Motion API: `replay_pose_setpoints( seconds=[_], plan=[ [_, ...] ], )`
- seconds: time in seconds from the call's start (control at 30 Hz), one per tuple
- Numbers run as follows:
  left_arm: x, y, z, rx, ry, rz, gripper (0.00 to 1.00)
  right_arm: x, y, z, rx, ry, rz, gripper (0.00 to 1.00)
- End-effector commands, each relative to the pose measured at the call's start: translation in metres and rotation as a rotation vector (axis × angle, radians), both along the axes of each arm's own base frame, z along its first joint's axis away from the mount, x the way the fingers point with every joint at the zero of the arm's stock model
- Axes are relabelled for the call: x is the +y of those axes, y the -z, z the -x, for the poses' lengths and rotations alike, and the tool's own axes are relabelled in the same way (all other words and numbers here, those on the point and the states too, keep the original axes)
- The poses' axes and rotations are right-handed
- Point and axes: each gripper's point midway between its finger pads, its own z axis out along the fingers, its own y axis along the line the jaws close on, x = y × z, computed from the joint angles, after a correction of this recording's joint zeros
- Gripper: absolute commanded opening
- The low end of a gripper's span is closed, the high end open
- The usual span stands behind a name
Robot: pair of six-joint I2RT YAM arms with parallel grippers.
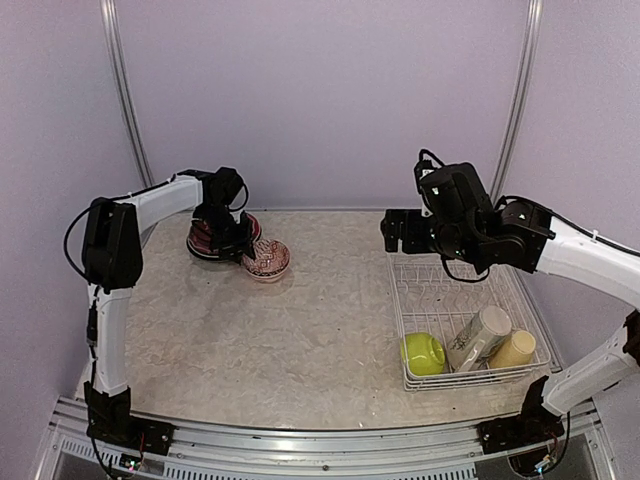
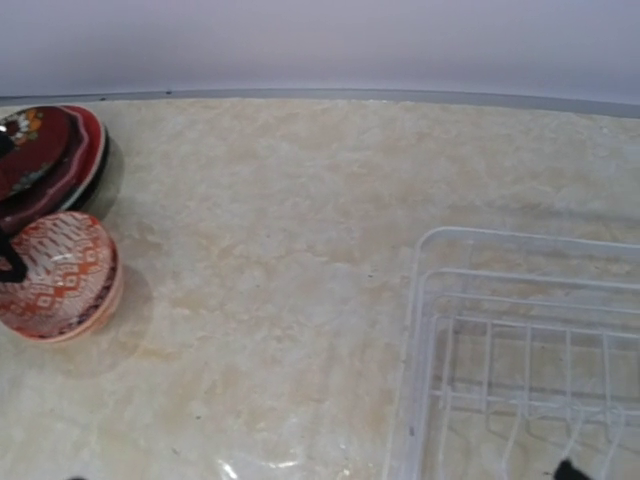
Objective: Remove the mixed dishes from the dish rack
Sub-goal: Place the bowl in the bowl, then grab the cup from the dish rack.
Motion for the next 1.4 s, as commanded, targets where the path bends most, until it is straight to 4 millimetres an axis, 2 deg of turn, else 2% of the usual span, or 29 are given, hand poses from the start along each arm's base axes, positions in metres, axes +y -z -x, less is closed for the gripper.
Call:
replay_pose_setpoints(
  seconds=[0.0, 0.07, 0.2, 0.27, 0.37, 0.43, 0.6, 0.67, 0.77, 0.97, 1.13, 1.23, 1.37],
  plan=[
    [0.002, -0.048, 0.002, -0.085, 0.005, 0.013, 0.47, -0.019, 0.005, 0.004, 0.016, 0.046, 0.078, 1.00],
    [-0.001, -0.075, 0.006, -0.131, 0.013, 0.035, 0.55, -0.030, 0.015, 0.006, 0.052, 0.079, 0.128, 1.00],
    [-0.021, -0.161, 0.023, -0.305, 0.077, 0.129, 0.71, -0.054, 0.036, 0.019, 0.149, 0.130, 0.220, 1.00],
    [-0.033, -0.191, 0.032, -0.370, 0.112, 0.181, 0.75, -0.067, 0.045, 0.028, 0.206, 0.162, 0.235, 1.00],
    [-0.044, -0.217, 0.048, -0.443, 0.160, 0.255, 0.78, -0.079, 0.058, 0.045, 0.291, 0.169, 0.240, 1.00],
    [-0.045, -0.225, 0.055, -0.486, 0.185, 0.280, 0.79, -0.080, 0.067, 0.056, 0.346, 0.139, 0.238, 1.00],
    [-0.035, -0.220, 0.060, -0.525, 0.199, 0.242, 0.79, -0.057, 0.087, 0.074, 0.470, 0.030, 0.148, 0.99],
    [-0.032, -0.214, 0.063, -0.520, 0.201, 0.226, 0.79, -0.048, 0.099, 0.080, 0.517, -0.013, 0.134, 0.95],
    [-0.028, -0.209, 0.066, -0.516, 0.201, 0.217, 0.79, -0.043, 0.117, 0.087, 0.586, -0.032, 0.155, 0.84],
    [-0.033, -0.215, 0.073, -0.512, 0.213, 0.267, 0.79, -0.053, 0.148, 0.100, 0.702, 0.019, 0.212, 0.61],
    [-0.038, -0.213, 0.077, -0.484, 0.221, 0.293, 0.79, -0.066, 0.166, 0.113, 0.769, 0.070, 0.233, 0.64],
    [-0.041, -0.214, 0.079, -0.477, 0.228, 0.309, 0.79, -0.075, 0.161, 0.113, 0.756, 0.109, 0.248, 0.67],
    [-0.042, -0.217, 0.082, -0.481, 0.233, 0.323, 0.79, -0.072, 0.153, 0.111, 0.728, 0.099, 0.203, 0.67]
  ],
)
